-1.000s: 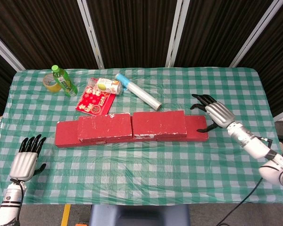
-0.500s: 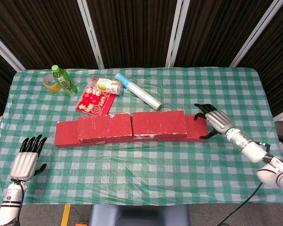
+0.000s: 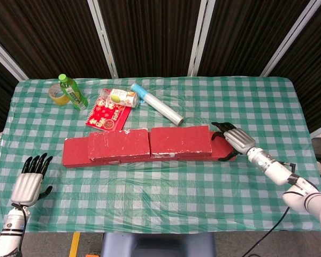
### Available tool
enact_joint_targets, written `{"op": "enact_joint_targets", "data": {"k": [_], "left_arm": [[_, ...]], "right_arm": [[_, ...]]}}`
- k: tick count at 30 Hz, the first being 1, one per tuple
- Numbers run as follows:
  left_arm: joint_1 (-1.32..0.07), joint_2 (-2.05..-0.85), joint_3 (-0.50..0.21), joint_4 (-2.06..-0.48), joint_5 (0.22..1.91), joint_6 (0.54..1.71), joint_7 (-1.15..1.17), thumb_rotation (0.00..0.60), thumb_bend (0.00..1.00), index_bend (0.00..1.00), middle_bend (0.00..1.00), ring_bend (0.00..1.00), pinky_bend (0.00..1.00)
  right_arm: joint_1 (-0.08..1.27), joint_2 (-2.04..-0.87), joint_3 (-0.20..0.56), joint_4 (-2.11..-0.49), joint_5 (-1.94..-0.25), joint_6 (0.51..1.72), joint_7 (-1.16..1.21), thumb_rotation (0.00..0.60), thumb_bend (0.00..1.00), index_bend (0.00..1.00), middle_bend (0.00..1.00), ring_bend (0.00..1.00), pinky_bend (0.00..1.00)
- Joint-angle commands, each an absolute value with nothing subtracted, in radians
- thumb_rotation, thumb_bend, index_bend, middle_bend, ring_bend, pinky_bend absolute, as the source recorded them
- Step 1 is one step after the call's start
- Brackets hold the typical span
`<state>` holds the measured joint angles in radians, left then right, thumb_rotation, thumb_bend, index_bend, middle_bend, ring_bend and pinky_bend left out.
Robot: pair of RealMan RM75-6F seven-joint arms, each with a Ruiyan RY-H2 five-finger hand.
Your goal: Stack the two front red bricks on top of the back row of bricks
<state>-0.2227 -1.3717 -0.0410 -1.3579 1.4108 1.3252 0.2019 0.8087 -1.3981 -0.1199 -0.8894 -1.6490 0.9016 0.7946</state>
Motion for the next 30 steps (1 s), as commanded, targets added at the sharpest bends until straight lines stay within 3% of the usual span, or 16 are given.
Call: {"op": "enact_joint_targets", "data": {"k": [1,16,20,26,30], "left_arm": [[-0.223,-1.371,-0.041,-1.358,1.41,1.323,0.201,0.6,0.27,0.0,0.0,0.0,0.04],[-0.223,-1.366,-0.042,-1.357,1.408,1.321,0.199,0.6,0.27,0.0,0.0,0.0,0.04],[-0.221,-1.364,-0.04,-1.363,1.415,1.329,0.198,0.6,0.27,0.0,0.0,0.0,0.04],[-0.209,-1.355,-0.034,-1.38,1.453,1.377,0.193,0.6,0.27,0.0,0.0,0.0,0.04],[-0.195,-1.347,-0.027,-1.389,1.503,1.437,0.171,0.6,0.29,0.0,0.0,0.0,0.04]], "right_arm": [[0.813,-1.406,-0.116,-0.889,-1.65,0.898,0.798,0.6,0.05,0.42,0.0,0.0,0.0],[0.797,-1.394,-0.119,-0.908,-1.661,0.932,0.791,0.6,0.05,0.4,0.0,0.0,0.0],[0.761,-1.35,-0.116,-0.955,-1.654,0.989,0.783,0.6,0.05,0.33,0.0,0.0,0.0],[0.605,-1.268,-0.09,-1.106,-1.623,1.237,0.602,0.6,0.05,0.05,0.0,0.0,0.0],[0.429,-1.242,-0.084,-1.267,-1.575,1.448,0.251,0.597,0.05,0.0,0.0,0.0,0.0]]}}
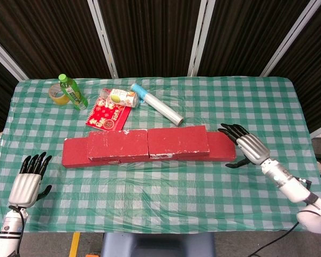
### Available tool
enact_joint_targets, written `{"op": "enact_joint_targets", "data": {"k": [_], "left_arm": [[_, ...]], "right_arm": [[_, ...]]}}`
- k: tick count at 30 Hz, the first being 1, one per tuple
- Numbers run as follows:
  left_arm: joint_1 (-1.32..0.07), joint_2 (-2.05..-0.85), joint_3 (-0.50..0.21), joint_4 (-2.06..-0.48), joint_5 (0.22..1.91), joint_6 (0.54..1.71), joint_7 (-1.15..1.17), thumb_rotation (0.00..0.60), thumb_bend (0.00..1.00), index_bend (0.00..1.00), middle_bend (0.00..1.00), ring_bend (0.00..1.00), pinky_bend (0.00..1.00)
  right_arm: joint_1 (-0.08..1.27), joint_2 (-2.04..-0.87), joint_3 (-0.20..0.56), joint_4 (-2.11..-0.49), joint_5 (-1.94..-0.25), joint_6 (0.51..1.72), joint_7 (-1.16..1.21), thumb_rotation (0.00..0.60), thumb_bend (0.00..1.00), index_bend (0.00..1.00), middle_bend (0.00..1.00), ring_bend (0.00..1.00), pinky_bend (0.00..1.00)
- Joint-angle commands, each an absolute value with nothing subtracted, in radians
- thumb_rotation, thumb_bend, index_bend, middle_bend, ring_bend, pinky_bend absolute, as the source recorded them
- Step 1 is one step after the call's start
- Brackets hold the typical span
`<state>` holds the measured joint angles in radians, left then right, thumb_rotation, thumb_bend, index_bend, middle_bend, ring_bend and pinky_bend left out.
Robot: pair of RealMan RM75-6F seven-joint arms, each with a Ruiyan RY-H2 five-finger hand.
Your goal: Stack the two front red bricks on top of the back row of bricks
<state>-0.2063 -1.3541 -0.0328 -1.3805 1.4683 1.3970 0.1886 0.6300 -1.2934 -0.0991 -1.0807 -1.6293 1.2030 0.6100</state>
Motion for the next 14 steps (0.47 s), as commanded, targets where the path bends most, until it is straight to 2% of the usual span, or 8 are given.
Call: {"op": "enact_joint_targets", "data": {"k": [1,3,6,10,14], "left_arm": [[-0.19,-1.344,-0.024,-1.39,1.522,1.458,0.158,0.6,0.29,0.0,0.0,0.0,0.04],[-0.183,-1.338,-0.018,-1.39,1.553,1.492,0.132,0.6,0.29,0.0,0.0,0.0,0.03],[-0.175,-1.327,-0.011,-1.39,1.584,1.523,0.108,0.6,0.29,0.0,0.0,0.0,0.02],[-0.164,-1.317,-0.01,-1.393,1.6,1.552,0.097,0.6,0.29,0.0,0.0,0.0,0.02],[-0.152,-1.308,-0.007,-1.411,1.608,1.569,0.102,0.6,0.3,0.0,0.0,0.0,0.02]], "right_arm": [[0.372,-1.239,-0.089,-1.32,-1.555,1.502,0.155,0.597,0.05,0.0,0.0,0.0,0.0],[0.284,-1.245,-0.106,-1.397,-1.528,1.574,0.035,0.6,0.05,0.0,0.0,0.0,0.0],[0.239,-1.209,-0.147,-1.497,-1.543,1.582,-0.114,0.6,0.06,0.0,0.0,0.0,0.0],[0.187,-1.196,-0.128,-1.577,-1.545,1.644,-0.198,0.6,0.07,0.0,0.0,0.0,0.0],[0.159,-1.191,-0.096,-1.598,-1.502,1.648,-0.205,0.6,0.07,0.0,0.0,0.0,0.0]]}}
